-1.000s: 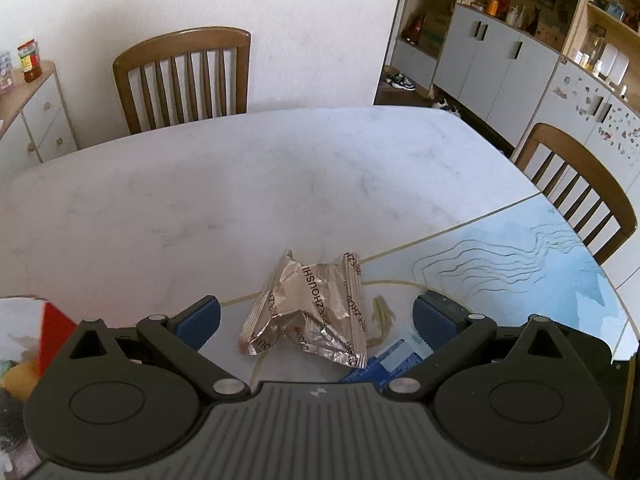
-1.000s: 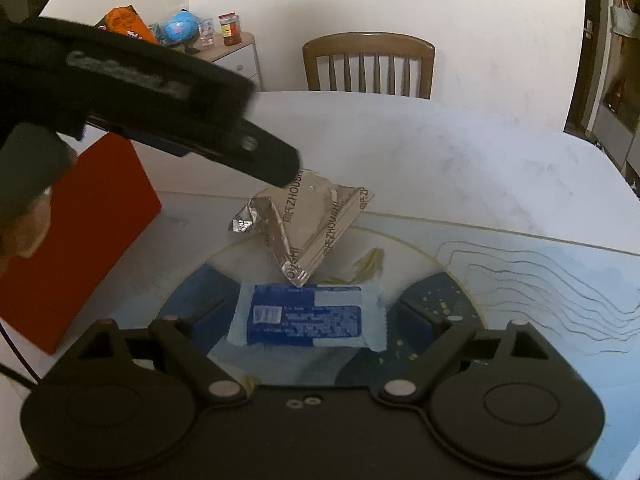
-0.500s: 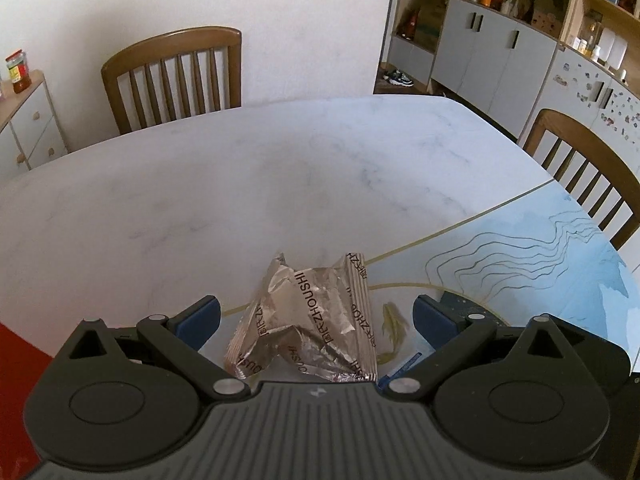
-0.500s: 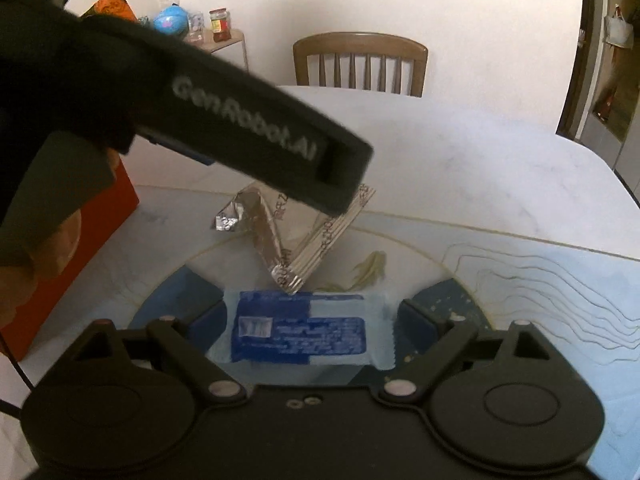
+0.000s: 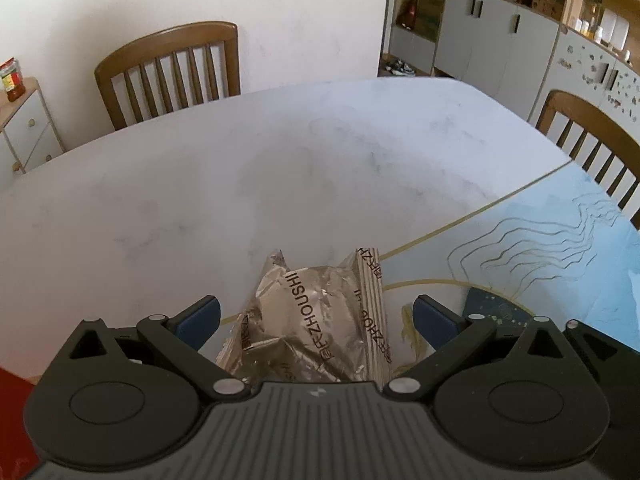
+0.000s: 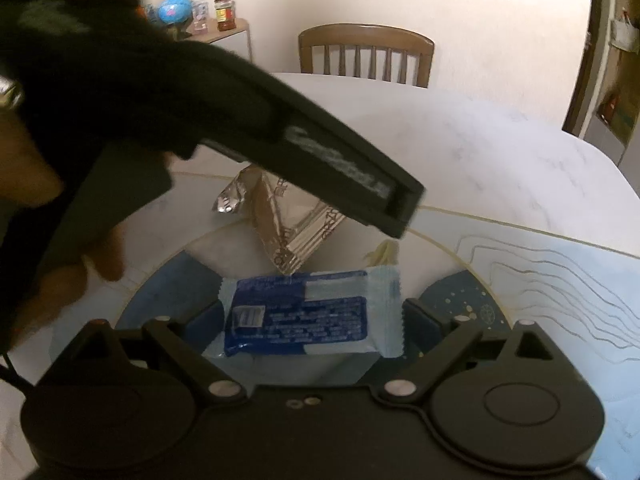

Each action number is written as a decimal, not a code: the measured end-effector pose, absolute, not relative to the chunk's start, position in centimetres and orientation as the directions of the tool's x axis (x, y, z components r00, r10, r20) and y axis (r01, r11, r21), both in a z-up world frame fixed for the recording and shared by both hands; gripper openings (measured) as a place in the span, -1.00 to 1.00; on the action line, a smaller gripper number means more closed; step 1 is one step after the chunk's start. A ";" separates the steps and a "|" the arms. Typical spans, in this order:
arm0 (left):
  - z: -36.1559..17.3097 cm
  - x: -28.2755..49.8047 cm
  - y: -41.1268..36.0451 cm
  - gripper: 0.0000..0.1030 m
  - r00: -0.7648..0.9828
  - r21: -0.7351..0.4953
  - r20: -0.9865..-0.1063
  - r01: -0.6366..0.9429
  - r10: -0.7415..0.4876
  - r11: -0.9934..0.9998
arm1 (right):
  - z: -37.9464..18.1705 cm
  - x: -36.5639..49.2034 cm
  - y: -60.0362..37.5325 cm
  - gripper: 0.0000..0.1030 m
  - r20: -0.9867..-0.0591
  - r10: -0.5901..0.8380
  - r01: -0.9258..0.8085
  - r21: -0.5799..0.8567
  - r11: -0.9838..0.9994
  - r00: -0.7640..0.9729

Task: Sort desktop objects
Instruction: 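Grasp the silver foil packet with the left gripper while the right gripper grasps the blue packet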

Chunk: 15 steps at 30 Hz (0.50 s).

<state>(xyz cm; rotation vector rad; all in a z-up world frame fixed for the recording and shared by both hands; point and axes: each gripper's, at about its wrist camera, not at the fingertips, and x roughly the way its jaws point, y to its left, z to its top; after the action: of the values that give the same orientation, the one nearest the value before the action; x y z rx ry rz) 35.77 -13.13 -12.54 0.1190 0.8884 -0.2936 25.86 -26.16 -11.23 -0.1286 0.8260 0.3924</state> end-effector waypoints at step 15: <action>-14.7 36.8 -12.5 0.90 0.567 -0.001 -0.803 0.312 -0.187 0.950 | -11.5 25.0 -25.9 0.88 -0.724 0.306 -0.422 0.022 0.906 0.618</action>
<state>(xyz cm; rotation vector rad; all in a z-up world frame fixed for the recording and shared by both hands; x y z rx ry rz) 36.81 -12.51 -14.73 0.1469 0.9236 -0.2946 25.01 -25.90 -11.51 -0.1559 0.8013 0.4207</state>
